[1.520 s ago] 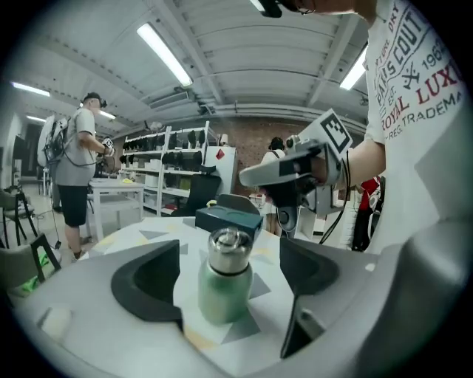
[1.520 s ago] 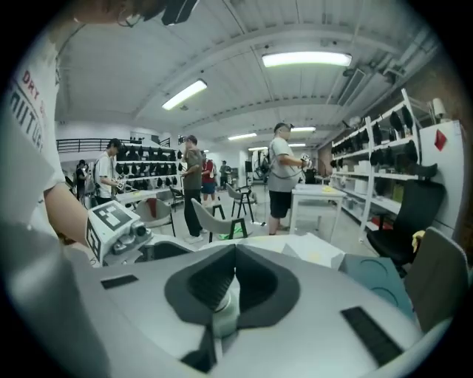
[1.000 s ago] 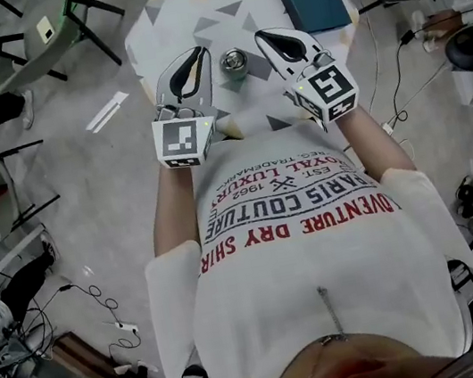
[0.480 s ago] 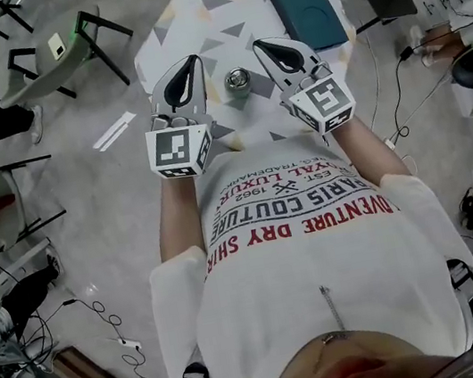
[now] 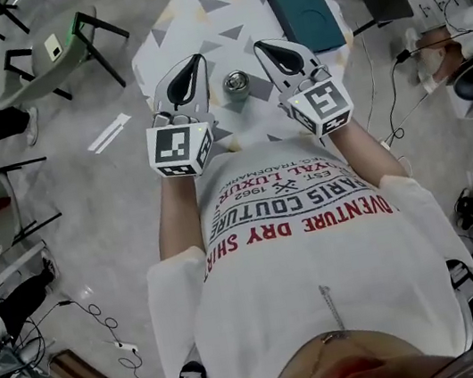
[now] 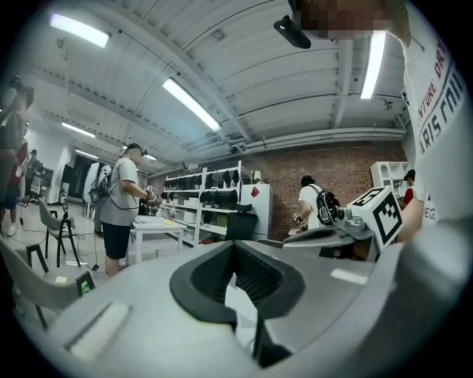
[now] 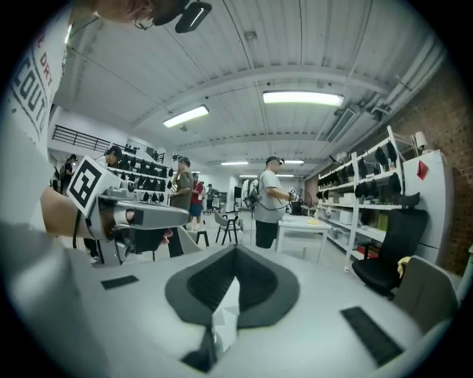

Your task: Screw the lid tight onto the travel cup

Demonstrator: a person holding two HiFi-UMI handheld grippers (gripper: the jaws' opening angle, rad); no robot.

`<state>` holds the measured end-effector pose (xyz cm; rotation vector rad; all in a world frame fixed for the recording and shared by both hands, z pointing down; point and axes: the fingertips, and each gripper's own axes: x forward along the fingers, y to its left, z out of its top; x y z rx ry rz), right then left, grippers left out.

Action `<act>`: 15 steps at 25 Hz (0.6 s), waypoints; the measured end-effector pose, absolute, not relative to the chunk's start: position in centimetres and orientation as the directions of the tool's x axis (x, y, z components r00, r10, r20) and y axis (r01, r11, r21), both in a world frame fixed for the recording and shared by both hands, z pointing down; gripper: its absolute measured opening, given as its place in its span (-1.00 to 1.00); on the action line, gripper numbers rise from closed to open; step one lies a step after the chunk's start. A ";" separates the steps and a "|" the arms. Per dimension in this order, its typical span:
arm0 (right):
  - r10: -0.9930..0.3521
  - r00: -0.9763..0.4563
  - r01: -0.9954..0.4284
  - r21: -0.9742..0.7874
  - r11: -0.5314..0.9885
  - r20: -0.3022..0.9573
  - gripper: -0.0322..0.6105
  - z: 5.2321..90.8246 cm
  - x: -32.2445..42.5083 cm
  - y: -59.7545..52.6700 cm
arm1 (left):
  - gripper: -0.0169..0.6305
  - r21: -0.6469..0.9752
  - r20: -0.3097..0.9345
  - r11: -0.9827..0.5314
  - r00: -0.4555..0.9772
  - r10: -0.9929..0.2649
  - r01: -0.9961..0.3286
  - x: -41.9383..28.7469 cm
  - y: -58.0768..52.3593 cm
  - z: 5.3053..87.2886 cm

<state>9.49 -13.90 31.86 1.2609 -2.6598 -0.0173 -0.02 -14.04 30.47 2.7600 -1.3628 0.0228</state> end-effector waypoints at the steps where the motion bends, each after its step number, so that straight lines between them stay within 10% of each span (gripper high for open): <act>1: -0.767 -0.618 -0.765 0.092 0.637 0.173 -0.87 31.9 9.5 -13.9 | -0.91 0.050 0.039 -0.607 0.609 -0.792 -0.793 0.0 -14.1 30.3; 15: -0.760 -0.624 -0.763 0.072 0.643 0.179 -0.87 32.3 9.3 -14.0 | -0.91 0.074 0.030 -0.583 0.587 -0.809 -0.809 -1.0 -14.3 30.2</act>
